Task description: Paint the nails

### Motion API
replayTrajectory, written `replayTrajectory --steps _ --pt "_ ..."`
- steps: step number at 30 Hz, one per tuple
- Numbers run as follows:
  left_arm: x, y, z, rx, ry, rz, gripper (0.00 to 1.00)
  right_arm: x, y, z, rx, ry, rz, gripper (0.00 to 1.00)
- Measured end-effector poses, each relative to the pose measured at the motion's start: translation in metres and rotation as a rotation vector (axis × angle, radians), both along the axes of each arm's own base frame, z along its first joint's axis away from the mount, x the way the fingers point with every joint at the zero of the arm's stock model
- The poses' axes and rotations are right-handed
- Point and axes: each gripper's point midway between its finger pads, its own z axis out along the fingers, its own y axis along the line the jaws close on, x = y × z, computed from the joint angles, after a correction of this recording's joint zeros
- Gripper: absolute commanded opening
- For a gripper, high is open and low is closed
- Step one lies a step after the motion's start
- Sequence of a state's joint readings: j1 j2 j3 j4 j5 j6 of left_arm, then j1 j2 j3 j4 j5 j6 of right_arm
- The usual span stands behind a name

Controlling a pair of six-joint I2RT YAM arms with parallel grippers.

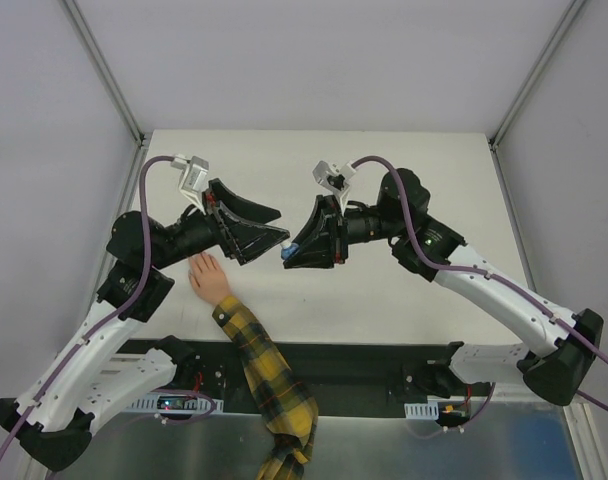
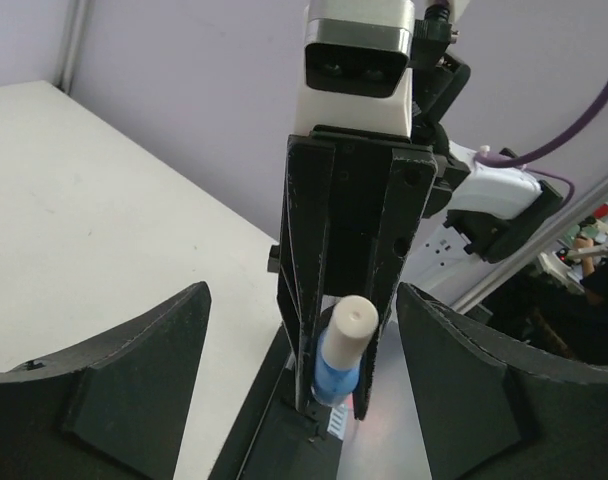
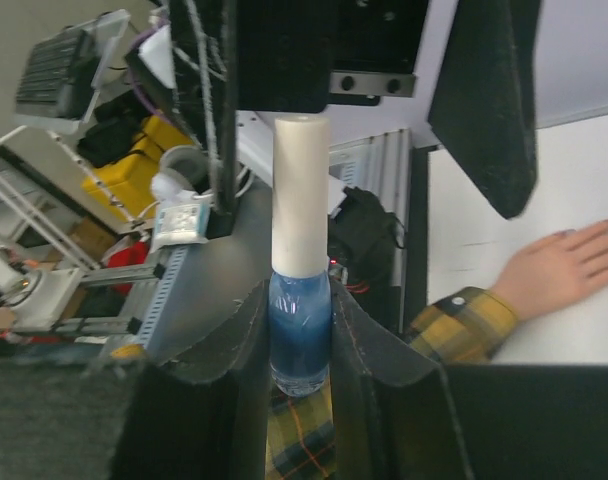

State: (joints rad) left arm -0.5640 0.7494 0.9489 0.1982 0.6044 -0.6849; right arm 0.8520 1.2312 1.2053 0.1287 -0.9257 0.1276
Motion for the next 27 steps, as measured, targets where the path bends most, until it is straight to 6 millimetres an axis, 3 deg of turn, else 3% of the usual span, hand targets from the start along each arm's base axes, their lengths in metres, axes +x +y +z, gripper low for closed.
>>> replayTrajectory --steps 4,7,9,10,14,17,21,27 --pt "-0.006 -0.003 0.005 -0.012 -0.019 -0.044 0.6 -0.012 -0.003 0.01 0.027 0.028 0.074 0.0" --pt "-0.01 -0.003 0.009 -0.021 -0.037 -0.059 0.42 -0.012 -0.004 0.014 0.039 0.036 0.085 0.0" --pt "-0.012 -0.003 0.011 -0.026 -0.047 -0.071 0.08 -0.01 -0.004 0.015 0.04 0.045 0.08 0.0" --pt "-0.013 -0.003 0.012 -0.029 -0.045 -0.077 0.0 -0.008 -0.003 0.014 0.038 0.051 0.074 0.0" --pt "-0.009 -0.004 0.008 -0.008 -0.039 -0.063 0.0 0.006 0.006 0.005 -0.001 0.047 -0.037 0.0" --pt "0.01 0.0 0.001 0.022 0.004 0.031 0.0 0.03 0.026 -0.007 -0.128 -0.129 -0.429 0.0" --pt "0.015 0.004 0.0 0.039 0.006 0.079 0.0 0.048 0.011 -0.008 -0.241 -0.357 -0.757 0.0" --pt "0.033 -0.001 -0.016 0.07 0.079 0.119 0.0 0.068 -0.006 -0.022 -0.346 -0.507 -0.873 0.0"
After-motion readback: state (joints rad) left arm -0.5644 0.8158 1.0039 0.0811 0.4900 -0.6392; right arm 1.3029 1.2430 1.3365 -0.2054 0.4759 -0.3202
